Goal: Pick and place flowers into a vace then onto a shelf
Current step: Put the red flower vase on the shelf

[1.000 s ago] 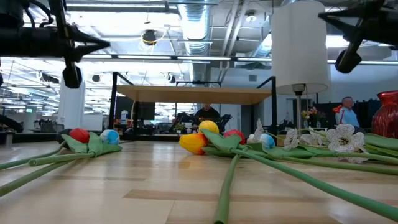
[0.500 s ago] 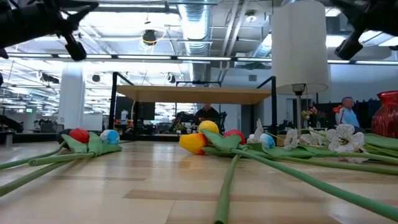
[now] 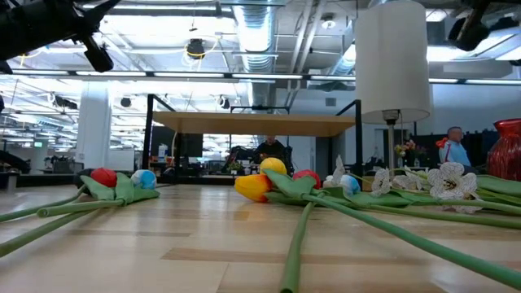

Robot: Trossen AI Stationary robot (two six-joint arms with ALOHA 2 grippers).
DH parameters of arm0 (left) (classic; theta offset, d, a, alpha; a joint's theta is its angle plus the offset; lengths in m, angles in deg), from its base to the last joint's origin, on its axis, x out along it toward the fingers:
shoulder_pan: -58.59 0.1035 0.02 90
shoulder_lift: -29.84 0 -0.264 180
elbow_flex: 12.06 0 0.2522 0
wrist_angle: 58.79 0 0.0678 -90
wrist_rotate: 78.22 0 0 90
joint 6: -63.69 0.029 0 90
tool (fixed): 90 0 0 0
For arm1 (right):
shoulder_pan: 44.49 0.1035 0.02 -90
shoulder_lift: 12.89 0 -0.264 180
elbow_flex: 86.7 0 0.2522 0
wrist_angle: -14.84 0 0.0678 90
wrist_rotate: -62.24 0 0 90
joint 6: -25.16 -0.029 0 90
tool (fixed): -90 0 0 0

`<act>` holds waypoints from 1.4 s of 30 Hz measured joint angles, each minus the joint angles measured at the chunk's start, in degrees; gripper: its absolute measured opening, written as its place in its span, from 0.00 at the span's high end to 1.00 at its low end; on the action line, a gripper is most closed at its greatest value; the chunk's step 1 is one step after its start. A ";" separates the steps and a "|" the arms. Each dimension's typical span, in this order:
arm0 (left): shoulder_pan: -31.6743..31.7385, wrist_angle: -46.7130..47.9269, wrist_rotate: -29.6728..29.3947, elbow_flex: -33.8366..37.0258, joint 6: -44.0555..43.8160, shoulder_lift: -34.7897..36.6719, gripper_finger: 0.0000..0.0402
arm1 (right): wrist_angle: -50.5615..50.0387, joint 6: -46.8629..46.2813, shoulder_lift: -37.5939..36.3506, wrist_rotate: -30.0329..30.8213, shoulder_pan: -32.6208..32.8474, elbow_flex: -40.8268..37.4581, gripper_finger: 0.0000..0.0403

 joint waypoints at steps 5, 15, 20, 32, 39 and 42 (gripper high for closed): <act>-0.16 0.18 2.64 -0.02 -0.48 0.00 1.00 | -16.03 -7.46 7.19 -2.19 0.00 8.01 1.00; -2.33 1.31 2.86 -0.02 -0.02 0.00 1.00 | -50.88 -24.65 23.47 -9.37 0.02 21.44 1.00; -2.43 2.86 2.86 -0.04 0.00 0.00 1.00 | -65.03 -31.02 30.60 -12.22 0.01 25.98 1.00; -2.43 5.12 3.84 -0.07 1.99 0.02 1.00 | -71.81 -32.69 37.92 -17.25 0.02 27.73 0.99; -2.43 5.55 4.92 -0.07 3.99 0.00 1.00 | -73.22 -34.27 39.50 -17.25 0.00 27.72 0.81; -2.43 5.99 5.89 -0.07 4.02 0.02 1.00 | -75.13 -37.10 41.42 -17.52 0.00 27.71 0.72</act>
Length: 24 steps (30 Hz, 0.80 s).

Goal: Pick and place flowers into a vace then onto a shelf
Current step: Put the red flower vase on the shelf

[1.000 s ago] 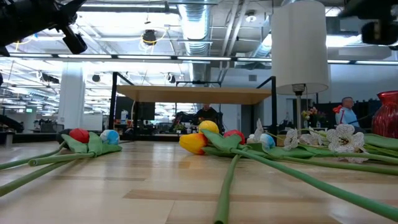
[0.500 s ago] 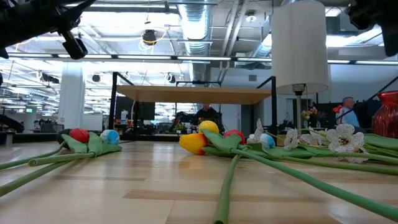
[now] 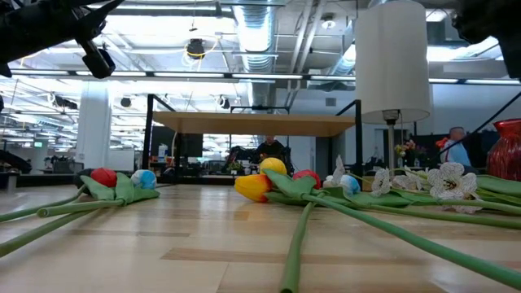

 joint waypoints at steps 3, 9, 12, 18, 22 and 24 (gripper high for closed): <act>0.00 0.83 0.72 0.00 0.00 0.00 1.00 | -0.36 -0.20 2.70 0.07 0.00 0.00 0.64; 0.00 2.61 1.45 0.00 0.00 -0.02 1.00 | -0.29 1.42 8.46 0.49 -0.02 0.00 0.59; 0.00 2.52 1.68 0.00 0.00 -0.01 1.00 | 0.37 2.90 10.56 0.98 -0.02 -0.13 0.61; 0.00 2.50 4.27 0.00 0.00 -0.01 1.00 | 3.91 1.85 10.10 0.87 -0.02 -4.00 0.67; 0.00 2.48 4.89 0.00 -0.12 -0.02 1.00 | 5.00 -1.04 7.89 0.68 -0.02 -6.57 0.70; 0.00 2.48 5.00 0.00 -0.25 -0.02 1.00 | 6.98 -1.81 6.79 0.19 -0.02 -7.79 0.71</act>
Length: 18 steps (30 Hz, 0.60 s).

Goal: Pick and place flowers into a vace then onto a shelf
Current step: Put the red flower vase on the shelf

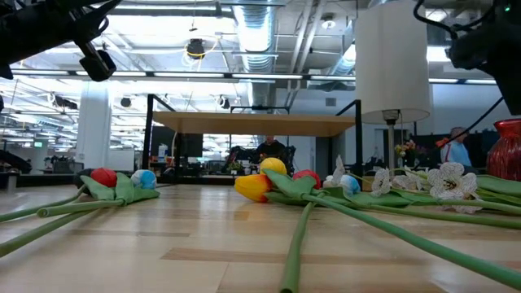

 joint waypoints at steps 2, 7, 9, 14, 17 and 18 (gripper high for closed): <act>0.00 0.00 0.03 0.00 -0.05 0.00 1.00 | 2.66 -0.08 -0.72 -0.37 0.00 -1.11 0.71; 0.00 -0.04 0.04 0.00 -0.10 0.00 1.00 | 3.70 -0.51 -1.10 -0.34 -0.12 -2.45 0.72; 0.00 -0.03 0.05 0.00 -0.12 0.00 1.00 | 3.83 -0.52 -1.08 -0.36 -0.20 -2.86 0.72; 0.00 -0.02 0.03 0.00 -0.15 0.00 1.00 | 3.95 -0.76 -1.16 -0.31 -0.20 -3.44 0.72; 0.00 -0.04 0.03 0.00 -0.08 0.01 1.00 | 4.00 -1.17 -1.18 0.00 -0.20 -3.63 0.72; 0.00 -0.02 0.03 0.00 -0.08 0.00 1.00 | 4.04 -1.46 -1.18 0.20 -0.21 -3.64 0.72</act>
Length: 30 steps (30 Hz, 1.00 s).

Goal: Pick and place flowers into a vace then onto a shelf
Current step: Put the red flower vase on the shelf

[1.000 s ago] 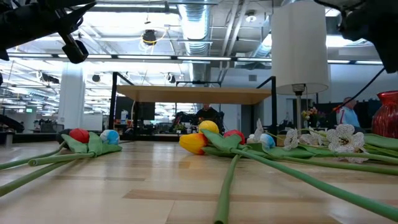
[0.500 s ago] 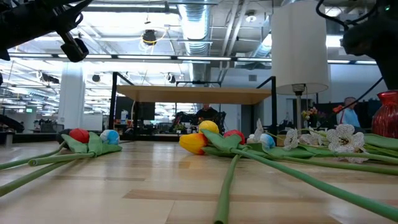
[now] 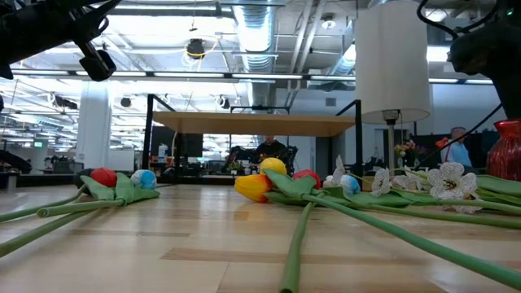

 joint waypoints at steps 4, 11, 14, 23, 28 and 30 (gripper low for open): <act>0.00 0.00 -0.08 0.00 0.04 0.00 1.00 | 0.01 -0.58 0.02 0.02 -0.53 -0.06 0.72; 0.00 0.00 -0.07 0.00 0.29 0.00 1.00 | -1.02 -1.80 0.44 2.17 -0.59 1.48 0.72; 0.00 0.00 -0.07 0.00 0.59 0.00 1.00 | -2.83 -1.89 0.56 3.57 -0.74 2.84 0.72; 0.00 0.99 -0.07 0.00 1.01 0.00 1.00 | -5.57 -1.96 0.43 3.70 -0.93 2.84 0.72; 0.02 1.68 -0.22 0.00 1.20 0.00 1.00 | -5.86 -1.98 0.99 5.95 -2.00 2.95 0.72; 0.02 1.73 -0.39 0.00 1.22 0.00 1.00 | -5.84 -1.21 1.60 5.96 -2.75 2.84 0.72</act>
